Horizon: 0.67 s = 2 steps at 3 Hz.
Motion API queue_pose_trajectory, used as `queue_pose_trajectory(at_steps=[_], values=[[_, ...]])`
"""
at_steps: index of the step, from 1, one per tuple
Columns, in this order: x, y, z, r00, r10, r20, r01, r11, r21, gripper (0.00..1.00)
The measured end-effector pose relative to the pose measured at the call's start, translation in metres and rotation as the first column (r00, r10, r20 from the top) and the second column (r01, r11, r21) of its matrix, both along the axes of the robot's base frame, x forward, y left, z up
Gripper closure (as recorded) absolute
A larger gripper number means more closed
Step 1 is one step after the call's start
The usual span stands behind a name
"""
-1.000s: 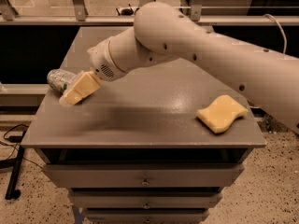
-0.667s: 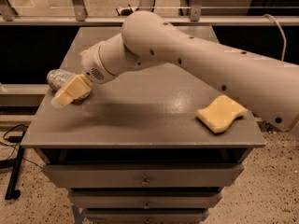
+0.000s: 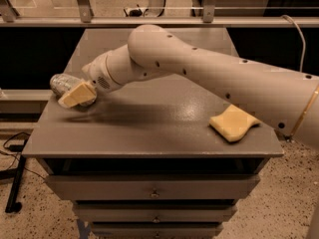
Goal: Move 7up can near apple
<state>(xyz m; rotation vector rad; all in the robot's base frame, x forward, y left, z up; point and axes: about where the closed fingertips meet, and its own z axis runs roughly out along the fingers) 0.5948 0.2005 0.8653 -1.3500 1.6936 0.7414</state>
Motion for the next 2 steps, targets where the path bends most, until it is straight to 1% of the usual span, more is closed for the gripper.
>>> queue_pose_trajectory(at_steps=[1,2], values=[[0.004,-0.009,-0.005,0.9996,-0.027,-0.001,0.027,1.0,0.003,0.49],[0.006,-0.034,0.006,0.9973,-0.07,0.021,0.07,0.998,0.011,0.81]])
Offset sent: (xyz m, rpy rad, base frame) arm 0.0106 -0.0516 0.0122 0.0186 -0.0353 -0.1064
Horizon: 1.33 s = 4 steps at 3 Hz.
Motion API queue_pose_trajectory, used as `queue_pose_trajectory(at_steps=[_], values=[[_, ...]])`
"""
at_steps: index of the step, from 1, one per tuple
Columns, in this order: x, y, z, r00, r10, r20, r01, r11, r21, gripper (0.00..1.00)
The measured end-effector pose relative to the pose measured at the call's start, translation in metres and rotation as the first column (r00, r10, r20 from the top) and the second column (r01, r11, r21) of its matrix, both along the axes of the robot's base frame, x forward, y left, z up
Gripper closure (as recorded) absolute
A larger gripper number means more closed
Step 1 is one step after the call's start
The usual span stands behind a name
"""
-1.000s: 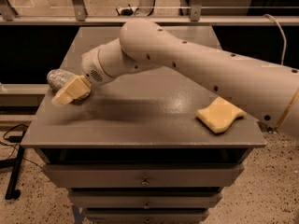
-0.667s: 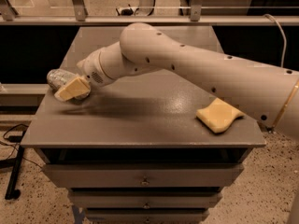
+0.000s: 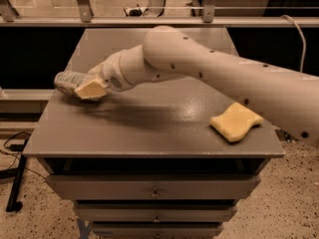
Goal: Move 7up can near apple
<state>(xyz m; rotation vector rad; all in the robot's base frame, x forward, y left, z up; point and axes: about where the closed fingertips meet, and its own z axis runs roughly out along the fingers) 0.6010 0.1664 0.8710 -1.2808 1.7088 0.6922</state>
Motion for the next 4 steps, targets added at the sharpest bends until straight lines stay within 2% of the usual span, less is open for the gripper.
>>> queue_pose_trajectory(at_steps=[1,2,3,4], values=[[0.002,-0.021,0.008,0.9995,-0.028,0.016,0.028,1.0,0.0,1.0],[0.014,-0.072,0.053,0.9914,-0.075,0.107,0.076,0.997,-0.003,1.0],[0.032,-0.136,0.105,0.9699,-0.132,0.205,0.138,0.99,-0.015,1.0],[0.034,-0.139,0.107,0.968,-0.13,0.215,0.137,0.99,-0.017,1.0]])
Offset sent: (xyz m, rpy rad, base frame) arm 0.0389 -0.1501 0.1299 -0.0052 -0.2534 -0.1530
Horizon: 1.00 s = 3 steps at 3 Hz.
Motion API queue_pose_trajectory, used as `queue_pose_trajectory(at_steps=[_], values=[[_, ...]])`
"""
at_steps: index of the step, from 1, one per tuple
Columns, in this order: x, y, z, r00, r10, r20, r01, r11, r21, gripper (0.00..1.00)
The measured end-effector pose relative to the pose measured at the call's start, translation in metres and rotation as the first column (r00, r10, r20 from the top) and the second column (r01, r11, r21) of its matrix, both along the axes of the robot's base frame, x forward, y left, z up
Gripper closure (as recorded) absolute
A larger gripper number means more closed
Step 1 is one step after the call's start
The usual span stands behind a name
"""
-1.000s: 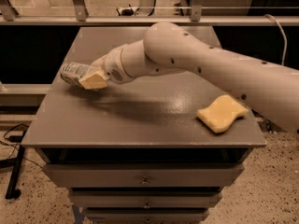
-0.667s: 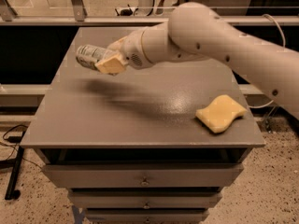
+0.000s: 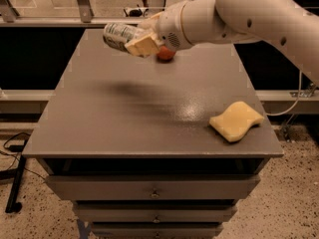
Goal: Move 7up can near apple
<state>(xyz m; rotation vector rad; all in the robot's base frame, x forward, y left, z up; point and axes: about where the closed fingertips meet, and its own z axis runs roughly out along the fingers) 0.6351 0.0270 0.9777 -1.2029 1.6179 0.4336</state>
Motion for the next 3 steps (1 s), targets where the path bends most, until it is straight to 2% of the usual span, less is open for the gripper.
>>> queue_pose_trajectory(at_steps=[1,2,3], values=[[0.023,-0.032,0.021,0.9953,0.009,0.097,-0.006,0.999,-0.033,1.0],[0.06,-0.098,0.039,0.9821,-0.004,0.188,0.016,0.998,-0.063,1.0],[0.086,-0.142,0.038,0.977,-0.007,0.213,0.024,0.997,-0.075,1.0]])
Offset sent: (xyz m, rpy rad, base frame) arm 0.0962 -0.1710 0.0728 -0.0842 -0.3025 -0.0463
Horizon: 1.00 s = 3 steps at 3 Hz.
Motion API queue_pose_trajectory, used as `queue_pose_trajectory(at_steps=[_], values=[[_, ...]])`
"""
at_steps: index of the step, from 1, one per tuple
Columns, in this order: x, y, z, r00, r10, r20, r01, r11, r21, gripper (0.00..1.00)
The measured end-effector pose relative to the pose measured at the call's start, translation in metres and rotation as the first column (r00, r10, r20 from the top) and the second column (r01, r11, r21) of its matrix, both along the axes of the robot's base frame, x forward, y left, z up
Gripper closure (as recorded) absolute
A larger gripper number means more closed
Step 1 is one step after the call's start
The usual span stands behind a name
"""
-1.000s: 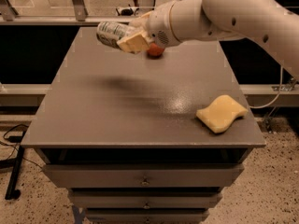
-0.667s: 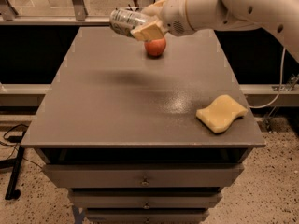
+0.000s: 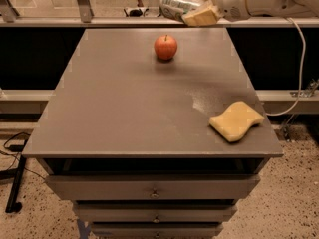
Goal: Move 7up can near apple
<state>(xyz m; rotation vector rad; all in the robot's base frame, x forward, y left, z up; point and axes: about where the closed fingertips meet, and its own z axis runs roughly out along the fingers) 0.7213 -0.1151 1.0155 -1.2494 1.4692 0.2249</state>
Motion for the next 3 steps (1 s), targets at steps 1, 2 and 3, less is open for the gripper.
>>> queue_pose_trajectory(at_steps=[1,2,3], values=[[0.013,-0.047,-0.028,0.9988,-0.025,-0.042,0.025,1.0,-0.008,1.0],[0.015,-0.074,-0.056,0.9946,-0.041,-0.095,0.04,0.999,-0.01,1.0],[0.012,-0.084,-0.079,0.9888,-0.041,-0.143,0.04,0.999,-0.007,1.0]])
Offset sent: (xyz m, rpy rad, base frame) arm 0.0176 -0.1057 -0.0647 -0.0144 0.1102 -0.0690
